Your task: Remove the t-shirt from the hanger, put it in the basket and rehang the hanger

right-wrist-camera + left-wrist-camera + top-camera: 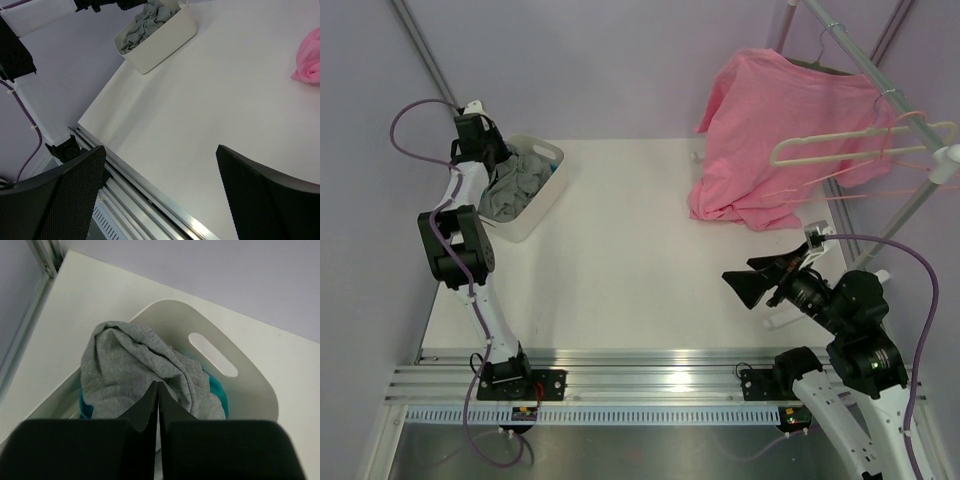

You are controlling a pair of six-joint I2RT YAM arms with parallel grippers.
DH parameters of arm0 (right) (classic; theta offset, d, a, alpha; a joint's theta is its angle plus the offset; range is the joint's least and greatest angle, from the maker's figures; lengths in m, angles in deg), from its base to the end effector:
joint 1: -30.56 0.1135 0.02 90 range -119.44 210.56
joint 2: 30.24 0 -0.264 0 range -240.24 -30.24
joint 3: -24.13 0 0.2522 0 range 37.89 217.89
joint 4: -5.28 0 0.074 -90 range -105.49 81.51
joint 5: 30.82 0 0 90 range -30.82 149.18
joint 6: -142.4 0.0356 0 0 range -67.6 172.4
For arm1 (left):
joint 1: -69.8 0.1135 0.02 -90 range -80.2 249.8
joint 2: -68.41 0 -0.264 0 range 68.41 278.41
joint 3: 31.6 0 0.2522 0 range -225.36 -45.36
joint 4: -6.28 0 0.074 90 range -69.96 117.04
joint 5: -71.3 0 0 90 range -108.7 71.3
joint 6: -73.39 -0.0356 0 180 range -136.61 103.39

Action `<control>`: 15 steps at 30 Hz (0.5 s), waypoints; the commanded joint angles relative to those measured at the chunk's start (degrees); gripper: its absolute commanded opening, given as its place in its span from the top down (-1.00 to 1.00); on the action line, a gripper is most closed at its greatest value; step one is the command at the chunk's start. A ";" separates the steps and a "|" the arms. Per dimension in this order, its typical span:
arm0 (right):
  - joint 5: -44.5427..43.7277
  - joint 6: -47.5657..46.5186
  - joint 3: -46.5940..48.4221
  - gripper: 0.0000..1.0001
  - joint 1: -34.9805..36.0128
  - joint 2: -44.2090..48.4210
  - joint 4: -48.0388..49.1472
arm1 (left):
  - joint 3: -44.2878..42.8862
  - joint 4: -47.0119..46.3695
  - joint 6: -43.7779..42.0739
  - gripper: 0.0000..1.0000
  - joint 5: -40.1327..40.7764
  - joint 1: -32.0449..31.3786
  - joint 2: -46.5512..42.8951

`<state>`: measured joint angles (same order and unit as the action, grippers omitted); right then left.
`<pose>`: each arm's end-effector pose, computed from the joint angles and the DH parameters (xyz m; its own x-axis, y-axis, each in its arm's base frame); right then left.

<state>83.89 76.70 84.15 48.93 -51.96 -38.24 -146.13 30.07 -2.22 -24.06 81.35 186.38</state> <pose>0.0699 0.0389 0.3578 -0.3591 0.2747 -0.8920 -0.5855 0.6780 0.4445 0.4836 0.0954 0.2815 -0.4049 -0.3353 -0.8507 -0.2257 0.9382 -0.2624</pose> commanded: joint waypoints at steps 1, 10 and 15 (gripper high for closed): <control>0.08 -0.21 0.41 -0.98 0.09 2.37 0.84 | -1.97 -9.05 0.28 1.00 -3.77 0.31 1.55; 0.94 -0.56 1.38 -0.98 0.00 1.85 -0.21 | -2.67 -10.64 0.55 1.00 -5.17 0.23 7.35; -0.88 -0.48 1.02 -0.99 0.00 3.78 -0.03 | -1.89 -10.20 -2.87 0.95 -7.38 -1.52 8.50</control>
<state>83.75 76.68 84.17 48.93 -49.22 -38.33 -146.65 22.53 -2.61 -28.98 81.09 194.14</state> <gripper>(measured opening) 0.993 0.016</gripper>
